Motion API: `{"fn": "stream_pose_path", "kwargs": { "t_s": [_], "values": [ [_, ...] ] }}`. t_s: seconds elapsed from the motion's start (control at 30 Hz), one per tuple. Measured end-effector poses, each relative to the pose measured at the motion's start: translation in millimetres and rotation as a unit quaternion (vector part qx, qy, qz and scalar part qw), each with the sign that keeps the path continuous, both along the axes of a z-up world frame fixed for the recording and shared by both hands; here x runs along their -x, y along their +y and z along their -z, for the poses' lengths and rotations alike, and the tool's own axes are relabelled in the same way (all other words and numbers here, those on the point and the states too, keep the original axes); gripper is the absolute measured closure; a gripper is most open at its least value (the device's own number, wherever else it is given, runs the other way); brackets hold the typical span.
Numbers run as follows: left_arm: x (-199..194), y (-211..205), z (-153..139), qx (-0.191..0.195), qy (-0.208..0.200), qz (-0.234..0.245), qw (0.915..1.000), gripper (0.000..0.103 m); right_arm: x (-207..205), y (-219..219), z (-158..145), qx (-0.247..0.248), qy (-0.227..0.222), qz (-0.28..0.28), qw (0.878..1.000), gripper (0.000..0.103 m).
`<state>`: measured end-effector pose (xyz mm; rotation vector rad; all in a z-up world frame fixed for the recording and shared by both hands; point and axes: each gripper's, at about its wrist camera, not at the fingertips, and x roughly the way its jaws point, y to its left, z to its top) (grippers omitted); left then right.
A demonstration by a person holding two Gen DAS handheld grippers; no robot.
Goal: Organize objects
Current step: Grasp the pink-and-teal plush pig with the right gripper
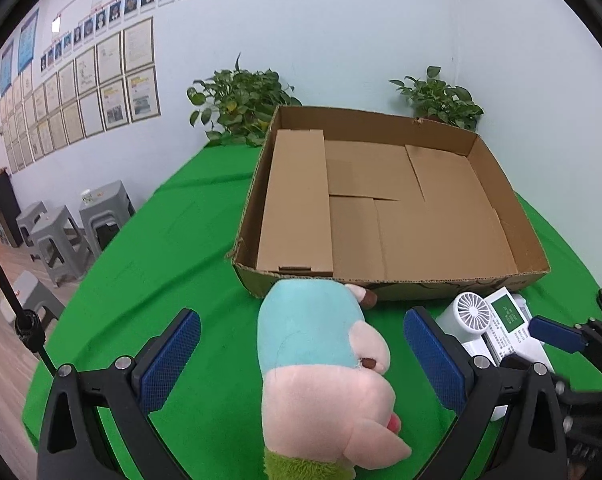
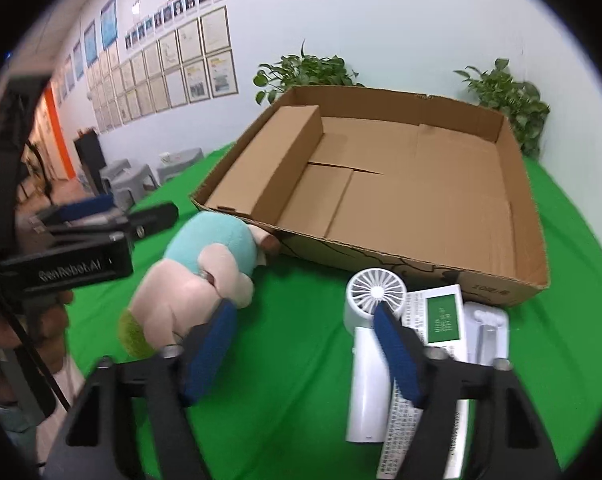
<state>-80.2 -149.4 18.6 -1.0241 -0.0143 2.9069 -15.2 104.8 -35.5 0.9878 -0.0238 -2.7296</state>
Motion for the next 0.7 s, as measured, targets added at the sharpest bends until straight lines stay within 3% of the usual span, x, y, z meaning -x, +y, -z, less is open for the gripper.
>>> {"fn": "stream_pose_path", "kwargs": {
  "t_s": [0.03, 0.07, 0.13, 0.17, 0.2, 0.23, 0.37, 0.53, 0.63, 0.7],
  "values": [
    [2.3, -3.7, 2.9, -0.006, -0.007, 0.004, 1.0, 0.0, 0.8, 3.2, 0.2, 0.005, -0.001, -0.004, 1.0, 0.059],
    [5.7, -8.8, 7.2, -0.015, -0.016, 0.012, 0.9997, 0.0, 1.4, 5.0, 0.6, 0.011, -0.002, -0.008, 1.0, 0.06],
    [9.1, -15.4, 12.4, -0.036, -0.03, 0.025, 0.9986, 0.0, 4.1, 5.6, 1.6, 0.029, -0.01, -0.025, 0.999, 0.055],
    [12.8, -20.9, 16.4, -0.057, -0.042, 0.04, 0.9967, 0.0, 6.6, 6.6, 2.9, 0.041, -0.018, -0.038, 0.998, 0.044],
    [15.6, -25.4, 19.6, -0.076, -0.052, 0.053, 0.9943, 0.001, 9.1, 5.7, 4.4, 0.052, -0.027, -0.046, 0.997, 0.017],
    [20.0, -30.3, 23.0, -0.098, -0.063, 0.066, 0.991, 0.001, 9.9, 4.1, 5.0, 0.061, -0.026, -0.046, 0.997, 0.009],
    [45.0, -44.4, 41.0, -0.171, -0.118, 0.127, 0.9699, 0.002, 17.5, -6.1, 9.0, 0.078, -0.045, -0.07, 0.993, 0.006],
    [77.6, -53.9, 68.8, -0.227, -0.175, 0.152, 0.9459, 0.008, 29.4, -31.4, 21.1, 0.136, -0.102, -0.145, 0.975, 0.006],
    [83.6, -55.7, 74.0, -0.226, -0.181, 0.155, 0.9445, 0.013, 36.2, -52.5, 28.4, 0.145, -0.117, -0.169, 0.968, 0.006],
    [83.1, -55.6, 74.5, -0.208, -0.184, 0.158, 0.9476, 0.027, 43.1, -67.4, 35.4, 0.143, -0.13, -0.177, 0.965, 0.006]
  ]
}}
